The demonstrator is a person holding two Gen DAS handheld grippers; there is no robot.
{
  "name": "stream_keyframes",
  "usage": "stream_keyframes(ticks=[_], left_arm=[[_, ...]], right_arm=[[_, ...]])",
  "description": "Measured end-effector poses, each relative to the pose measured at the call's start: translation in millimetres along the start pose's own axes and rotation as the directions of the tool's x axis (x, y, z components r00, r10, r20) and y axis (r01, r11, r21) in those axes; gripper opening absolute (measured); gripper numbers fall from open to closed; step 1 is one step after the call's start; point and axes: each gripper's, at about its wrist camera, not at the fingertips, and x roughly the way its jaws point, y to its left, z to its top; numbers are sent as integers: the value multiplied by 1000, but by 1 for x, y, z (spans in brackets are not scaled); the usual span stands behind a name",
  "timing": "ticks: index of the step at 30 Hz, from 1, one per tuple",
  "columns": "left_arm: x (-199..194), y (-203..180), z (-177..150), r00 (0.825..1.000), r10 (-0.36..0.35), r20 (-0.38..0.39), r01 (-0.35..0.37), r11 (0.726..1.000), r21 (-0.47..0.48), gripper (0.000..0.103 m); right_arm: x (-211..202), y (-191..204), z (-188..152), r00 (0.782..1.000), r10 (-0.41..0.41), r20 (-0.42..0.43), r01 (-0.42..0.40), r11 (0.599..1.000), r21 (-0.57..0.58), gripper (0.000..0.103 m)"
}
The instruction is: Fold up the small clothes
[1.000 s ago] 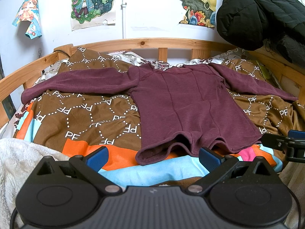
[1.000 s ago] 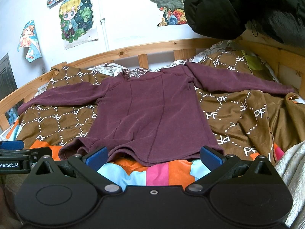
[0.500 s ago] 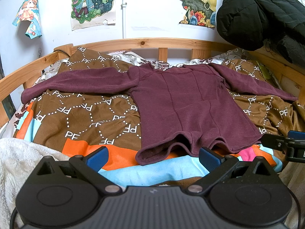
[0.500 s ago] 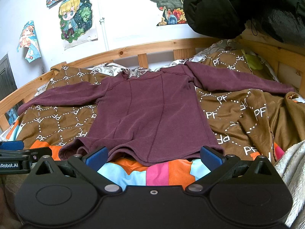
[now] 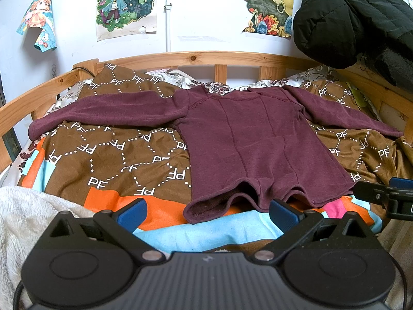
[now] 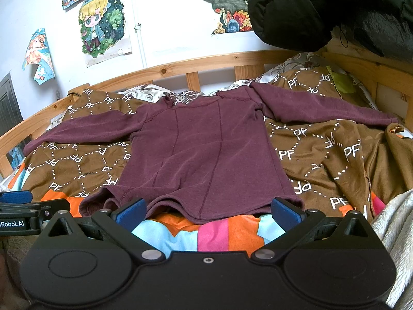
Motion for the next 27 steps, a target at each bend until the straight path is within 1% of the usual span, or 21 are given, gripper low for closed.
stream_keyframes(ticks=[11,27], left_arm=[[0,0,0,1000,0,-1,0,1000,0,102],[4,-1,-3,1000,5,-12,-5,1000,-1,102]], right_arm=[[-2,1,4,1000,1,-2,-1,1000,2,103],[4,0,-1,1000,4,-16,-4,1000,2,103]])
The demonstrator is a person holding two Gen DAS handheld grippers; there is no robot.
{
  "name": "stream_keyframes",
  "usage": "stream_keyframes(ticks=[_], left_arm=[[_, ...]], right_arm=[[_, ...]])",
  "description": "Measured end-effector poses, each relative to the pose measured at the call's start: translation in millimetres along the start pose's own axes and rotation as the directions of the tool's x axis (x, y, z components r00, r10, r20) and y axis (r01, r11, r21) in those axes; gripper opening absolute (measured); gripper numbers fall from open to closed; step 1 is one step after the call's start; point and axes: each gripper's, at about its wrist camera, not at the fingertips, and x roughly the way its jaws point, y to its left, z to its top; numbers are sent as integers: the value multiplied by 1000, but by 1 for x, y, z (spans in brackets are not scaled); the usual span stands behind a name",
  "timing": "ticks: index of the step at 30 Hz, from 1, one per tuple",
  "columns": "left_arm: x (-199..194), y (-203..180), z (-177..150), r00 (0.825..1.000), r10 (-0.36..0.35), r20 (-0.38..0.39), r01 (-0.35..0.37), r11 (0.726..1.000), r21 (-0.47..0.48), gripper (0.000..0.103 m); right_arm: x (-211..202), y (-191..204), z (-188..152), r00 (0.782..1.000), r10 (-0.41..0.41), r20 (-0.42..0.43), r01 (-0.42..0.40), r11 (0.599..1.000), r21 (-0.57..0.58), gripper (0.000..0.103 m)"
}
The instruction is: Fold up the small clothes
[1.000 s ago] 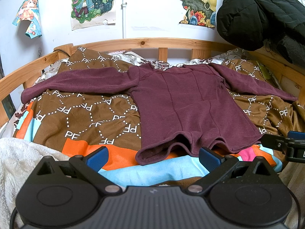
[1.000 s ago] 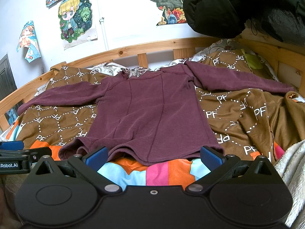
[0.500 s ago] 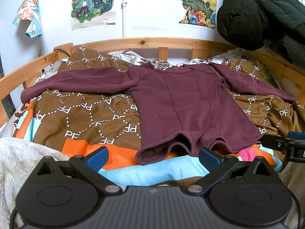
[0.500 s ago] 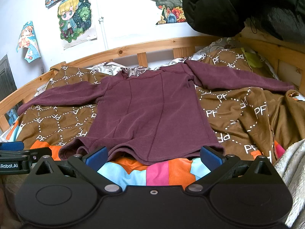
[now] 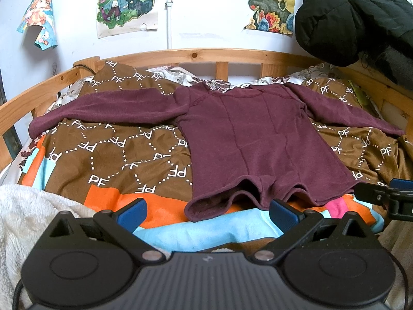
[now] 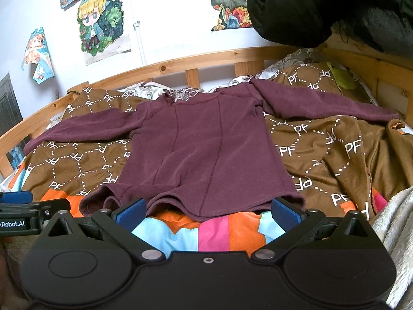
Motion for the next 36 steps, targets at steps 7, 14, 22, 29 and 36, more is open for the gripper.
stream_keyframes(ticks=[7,14,22,29,36], left_arm=[[16,7,11,998,6,-63,-8,1000,-18,102],[38,14,39,992,-10,-122,8,1000,-16,102],[79,17,82,985,-24,-173,20,1000,-23,102],[124,1,118,982,-21,-190,29,999,43,102],[171,-4,143,977,-46,-207,45,999,-11,102]], right_arm=[[7,-2,9,999,-7,-42,8,1000,16,103],[28,-5,35,995,-44,-91,44,999,-4,103],[52,-15,60,979,-185,-83,174,977,-120,102],[84,-40,83,972,-216,-93,207,973,-104,103],[112,-67,116,973,-223,-52,219,973,-77,103]])
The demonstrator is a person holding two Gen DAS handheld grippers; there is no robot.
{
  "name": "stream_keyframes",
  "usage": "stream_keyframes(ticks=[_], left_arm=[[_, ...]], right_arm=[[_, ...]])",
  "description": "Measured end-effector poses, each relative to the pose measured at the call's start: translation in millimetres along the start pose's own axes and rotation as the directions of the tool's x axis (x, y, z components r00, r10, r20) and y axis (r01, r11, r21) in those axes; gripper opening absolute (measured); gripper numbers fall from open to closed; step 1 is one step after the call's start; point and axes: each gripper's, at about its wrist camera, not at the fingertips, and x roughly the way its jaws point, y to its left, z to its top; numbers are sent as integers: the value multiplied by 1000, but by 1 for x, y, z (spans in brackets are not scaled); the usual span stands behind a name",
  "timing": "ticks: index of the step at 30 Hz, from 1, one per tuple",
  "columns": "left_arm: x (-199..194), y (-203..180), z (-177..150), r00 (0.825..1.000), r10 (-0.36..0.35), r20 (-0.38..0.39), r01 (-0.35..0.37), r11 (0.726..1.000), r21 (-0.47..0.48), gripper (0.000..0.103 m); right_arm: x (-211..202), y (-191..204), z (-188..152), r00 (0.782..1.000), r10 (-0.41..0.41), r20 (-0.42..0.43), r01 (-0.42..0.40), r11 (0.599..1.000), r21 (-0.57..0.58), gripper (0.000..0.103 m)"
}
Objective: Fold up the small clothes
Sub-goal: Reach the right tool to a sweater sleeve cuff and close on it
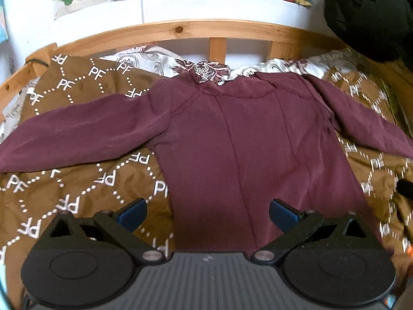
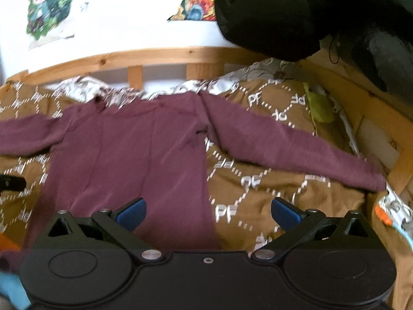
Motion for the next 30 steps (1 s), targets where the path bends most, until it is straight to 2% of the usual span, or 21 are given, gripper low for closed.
stream_keyframes(ticks=[2,6,8,10,12,14,15,18,22,27,28,29,30], left_arm=[[12,4,5,1000,2,0,-2,999,-32,102],[34,15,-1,999,34,30,-32,998,-58,102],[43,21,-10,998,60,31,-58,997,-58,102],[51,27,-17,997,74,12,-73,996,-59,102],[56,32,-19,998,66,-14,-66,995,-72,102],[61,35,-18,999,35,-30,-38,994,-103,102],[63,36,-18,999,19,-34,-23,993,-115,102],[69,32,-19,999,-2,-49,-3,993,-115,102],[74,26,-21,998,5,-65,-11,997,-79,102],[73,27,-22,998,7,-69,-13,996,-89,102],[73,27,-22,998,9,-70,-15,996,-92,102],[73,27,-21,997,8,-72,-15,995,-94,102],[72,27,-21,997,8,-72,-14,996,-93,102]], right_arm=[[8,-10,9,1000,4,31,-5,1000,21,103],[26,-39,15,987,18,162,-36,993,111,103],[37,-56,11,980,-50,192,20,987,156,103],[46,-73,6,973,-134,186,92,971,219,103],[52,-96,2,974,-169,148,109,932,345,103],[57,-123,-1,975,-185,121,105,869,484,102],[59,-133,-3,970,-216,108,128,840,527,102],[64,-148,-9,949,-306,71,210,787,579,98],[80,-171,-10,946,-323,20,235,729,643,90],[80,-189,-18,908,-418,32,267,636,724,77],[79,-191,-19,900,-434,37,273,628,729,76],[81,-194,-18,893,-448,39,280,621,732,70],[82,-198,-18,884,-465,39,288,610,739,57]])
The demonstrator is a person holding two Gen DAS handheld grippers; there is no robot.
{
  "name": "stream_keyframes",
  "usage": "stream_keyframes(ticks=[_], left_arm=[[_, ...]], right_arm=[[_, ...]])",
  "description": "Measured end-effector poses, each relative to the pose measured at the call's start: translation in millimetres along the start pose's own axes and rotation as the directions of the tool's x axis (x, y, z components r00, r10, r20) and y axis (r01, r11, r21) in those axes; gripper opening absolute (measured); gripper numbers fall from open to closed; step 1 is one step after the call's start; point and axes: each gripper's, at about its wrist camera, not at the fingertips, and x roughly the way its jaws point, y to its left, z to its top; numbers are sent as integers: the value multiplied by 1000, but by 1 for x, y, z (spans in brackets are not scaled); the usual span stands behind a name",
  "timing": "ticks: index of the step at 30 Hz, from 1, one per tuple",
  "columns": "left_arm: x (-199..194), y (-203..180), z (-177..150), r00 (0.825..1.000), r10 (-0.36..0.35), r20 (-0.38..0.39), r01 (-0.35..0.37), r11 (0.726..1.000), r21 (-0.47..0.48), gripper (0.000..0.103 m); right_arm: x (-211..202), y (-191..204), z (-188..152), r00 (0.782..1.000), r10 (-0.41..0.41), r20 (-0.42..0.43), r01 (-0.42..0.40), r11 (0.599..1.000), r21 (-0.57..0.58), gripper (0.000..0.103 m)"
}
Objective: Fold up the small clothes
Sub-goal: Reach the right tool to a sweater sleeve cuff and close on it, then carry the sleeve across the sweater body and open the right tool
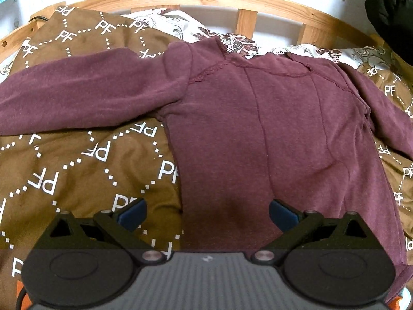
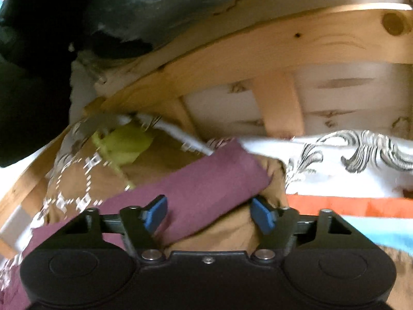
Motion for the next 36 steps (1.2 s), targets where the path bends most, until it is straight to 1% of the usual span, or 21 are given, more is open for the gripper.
stream_keyframes(ticks=[1,2,3,4,6,8,10,13,15,17,19,21,22,25,27,29,31,32,33,34,36], left_arm=[[0,0,0,1000,1,1,-1,1000,2,102],[-1,-1,0,1000,2,3,-2,1000,5,102],[-2,-2,0,1000,3,6,-3,1000,11,102],[-3,-3,-1,1000,4,9,-4,1000,15,102],[-5,-4,-1,1000,5,15,-5,1000,22,102],[-5,-5,-2,1000,1,17,-1,1000,25,102],[-5,-6,-2,1000,-3,15,2,1000,25,102],[-6,-5,-1,1000,-5,19,4,1000,13,102],[-6,-4,0,1000,-4,27,4,1000,2,102],[-8,-2,1,999,-6,38,6,1000,-13,102],[-10,2,2,999,-12,51,14,999,-37,102],[-13,7,4,998,-21,63,26,997,-68,102],[-14,9,5,997,-24,68,30,996,-84,102],[-16,17,7,996,-33,79,42,991,-127,102],[-16,21,7,996,-39,83,52,987,-154,102],[-16,25,8,995,-45,84,59,983,-172,102],[-16,27,9,995,-48,85,63,981,-182,102],[-16,27,9,995,-49,85,64,981,-185,102],[-16,28,9,995,-50,86,65,980,-188,102],[-16,29,9,995,-50,87,66,979,-191,102],[-16,30,9,995,-50,92,67,978,-199,102]], right_arm=[[2,-1,1,1000,-8,7,8,1000,10,49],[2,-2,2,1000,-23,12,23,1000,12,33],[2,-1,2,999,-41,18,41,999,3,24],[1,0,1,998,-48,28,48,999,-8,21],[-3,7,0,998,-36,51,39,998,-55,10],[-12,21,-2,995,3,98,12,988,-152,7],[-26,37,-8,986,66,152,-26,966,-255,6],[-52,67,-25,955,199,222,-82,892,-444,6],[-71,87,-43,923,307,231,-126,810,-573,5],[-89,105,-64,888,413,203,-177,713,-678,5],[-108,124,-89,843,521,133,-242,588,-772,5],[-125,137,-114,801,597,49,-294,463,-836,5],[-133,143,-128,776,630,-4,-321,391,-863,5],[-157,152,-165,713,682,-160,-397,205,-894,5],[-169,155,-186,673,693,-258,-436,90,-895,5],[-181,156,-207,632,696,-340,-455,-22,-890,5],[-196,152,-222,595,699,-396,-461,-107,-881,5],[-201,151,-226,580,700,-417,-461,-140,-876,5],[-202,151,-228,569,701,-430,-462,-159,-872,5],[-206,143,-229,560,705,-436,-465,-168,-869,5],[-212,141,-229,547,716,-434,-472,-164,-866,5]])
